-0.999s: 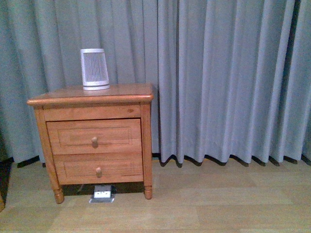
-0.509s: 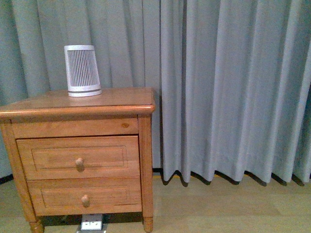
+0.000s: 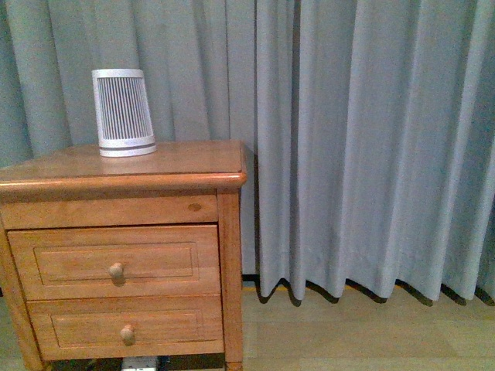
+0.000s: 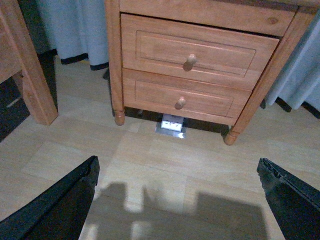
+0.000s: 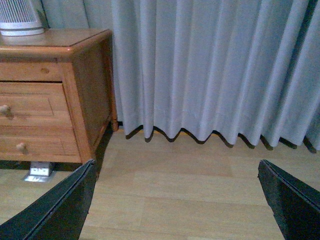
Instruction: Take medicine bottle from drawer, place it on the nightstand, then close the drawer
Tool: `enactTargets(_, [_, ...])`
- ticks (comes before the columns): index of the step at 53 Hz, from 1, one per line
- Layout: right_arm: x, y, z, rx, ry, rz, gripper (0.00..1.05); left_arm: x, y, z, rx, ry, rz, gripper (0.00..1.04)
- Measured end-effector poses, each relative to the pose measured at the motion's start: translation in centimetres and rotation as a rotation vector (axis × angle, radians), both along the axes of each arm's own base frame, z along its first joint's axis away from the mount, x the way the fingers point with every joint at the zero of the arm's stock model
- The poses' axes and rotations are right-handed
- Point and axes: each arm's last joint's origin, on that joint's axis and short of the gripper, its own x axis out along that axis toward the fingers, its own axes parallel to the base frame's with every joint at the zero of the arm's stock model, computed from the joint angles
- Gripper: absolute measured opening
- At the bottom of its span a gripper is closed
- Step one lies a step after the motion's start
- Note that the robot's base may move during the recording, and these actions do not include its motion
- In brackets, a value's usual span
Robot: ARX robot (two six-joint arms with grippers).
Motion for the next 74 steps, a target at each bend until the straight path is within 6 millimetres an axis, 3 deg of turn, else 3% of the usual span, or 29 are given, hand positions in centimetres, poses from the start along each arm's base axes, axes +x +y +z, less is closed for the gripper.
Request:
enactTargets(11, [0.0, 0.0, 0.0, 0.0, 0.0, 0.0, 0.98, 4.3, 0.4, 3.1, -0.017, -0.122, -0.003, 0.98])
enactTargets(16, [0.0, 0.0, 0.0, 0.0, 0.0, 0.0, 0.98, 7.6, -0.1, 4.8, -0.018, -0.193, -0.03, 0.98])
enactTargets(18, [0.0, 0.0, 0.0, 0.0, 0.0, 0.0, 0.98, 9.9, -0.5, 5.5, -0.016, -0.224, -0.044, 0.98])
enactTargets(27, [0.0, 0.0, 0.0, 0.0, 0.0, 0.0, 0.98, 16.4, -1.8, 5.5, 0.0, -0.276, -0.056, 0.98])
enactTargets(40, [0.0, 0.0, 0.0, 0.0, 0.0, 0.0, 0.98, 23.2, -3.1, 2.4, 0.054, -0.272, -0.073, 0.98])
enactTargets(45, [0.0, 0.0, 0.0, 0.0, 0.0, 0.0, 0.98, 26.1, -3.4, 0.0, 0.065, -0.263, -0.074, 0.98])
enactTargets(59, [0.0, 0.0, 0.0, 0.0, 0.0, 0.0, 0.98, 30.9, -3.9, -4.6, 0.09, -0.229, -0.107, 0.98])
enactTargets(74, [0.0, 0.0, 0.0, 0.0, 0.0, 0.0, 0.98, 35.0, -3.8, -8.3, 0.102, -0.18, -0.103, 0.98])
